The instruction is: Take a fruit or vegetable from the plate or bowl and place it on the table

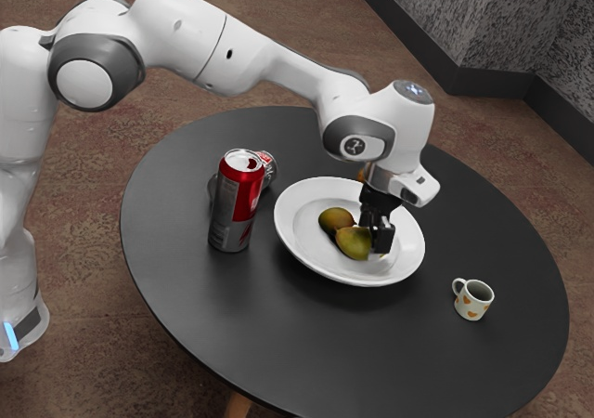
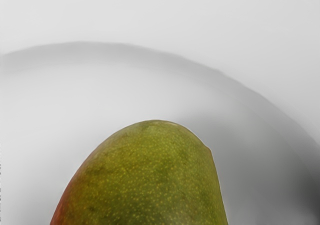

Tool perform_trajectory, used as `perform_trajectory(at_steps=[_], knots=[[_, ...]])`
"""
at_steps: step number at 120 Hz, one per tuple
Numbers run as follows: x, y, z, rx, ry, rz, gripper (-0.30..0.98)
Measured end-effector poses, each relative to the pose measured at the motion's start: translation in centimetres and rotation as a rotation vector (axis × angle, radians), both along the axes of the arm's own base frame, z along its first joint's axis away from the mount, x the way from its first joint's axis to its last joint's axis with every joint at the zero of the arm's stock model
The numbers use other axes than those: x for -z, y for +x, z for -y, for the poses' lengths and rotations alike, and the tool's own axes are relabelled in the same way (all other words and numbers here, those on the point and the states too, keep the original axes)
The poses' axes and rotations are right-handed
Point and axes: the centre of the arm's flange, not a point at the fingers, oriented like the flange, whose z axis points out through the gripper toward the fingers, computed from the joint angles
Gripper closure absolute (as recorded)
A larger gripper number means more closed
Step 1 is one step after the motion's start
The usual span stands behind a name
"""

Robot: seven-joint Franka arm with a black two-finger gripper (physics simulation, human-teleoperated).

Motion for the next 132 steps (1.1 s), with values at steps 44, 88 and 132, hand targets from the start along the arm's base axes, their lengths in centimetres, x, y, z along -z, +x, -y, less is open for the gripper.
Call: perform_trajectory(at_steps=[44,88,132], knots=[[1.1,0.5,-1.7,-0.025,0.002,-0.011,0.00],[1.6,0.7,-1.8,-0.027,0.007,-0.013,0.29],[-14.5,1.1,-13.9,-0.230,0.021,0.159,0.29]])
